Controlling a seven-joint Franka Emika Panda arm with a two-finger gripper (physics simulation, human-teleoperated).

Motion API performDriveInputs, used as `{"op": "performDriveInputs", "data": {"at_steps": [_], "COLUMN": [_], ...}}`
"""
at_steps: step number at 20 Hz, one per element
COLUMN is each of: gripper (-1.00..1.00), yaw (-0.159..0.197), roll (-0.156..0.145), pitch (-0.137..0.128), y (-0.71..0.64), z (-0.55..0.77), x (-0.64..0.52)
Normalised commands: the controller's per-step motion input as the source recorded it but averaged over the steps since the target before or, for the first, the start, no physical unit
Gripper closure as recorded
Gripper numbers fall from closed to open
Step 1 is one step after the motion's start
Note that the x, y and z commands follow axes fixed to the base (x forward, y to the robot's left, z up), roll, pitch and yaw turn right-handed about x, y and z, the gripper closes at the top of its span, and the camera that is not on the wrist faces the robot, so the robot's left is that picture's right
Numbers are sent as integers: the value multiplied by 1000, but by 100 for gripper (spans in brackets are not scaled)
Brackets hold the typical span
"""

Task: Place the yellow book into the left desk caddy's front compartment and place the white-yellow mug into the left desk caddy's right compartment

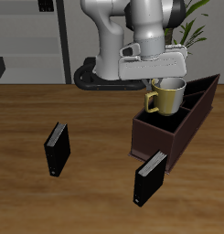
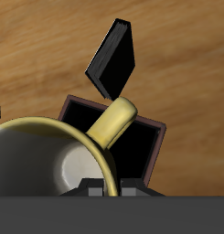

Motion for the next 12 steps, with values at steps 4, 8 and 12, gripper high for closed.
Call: {"op": "performDriveInputs", "data": {"at_steps": [4, 8, 12], "gripper": [100, 100, 100], "yaw": [-22, -16, -4], "roll": [0, 3, -2], "pitch": [25, 35, 16], "y": [-35, 3, -20], "z": [-200, -238, -124], "x": [32, 38, -13]}}
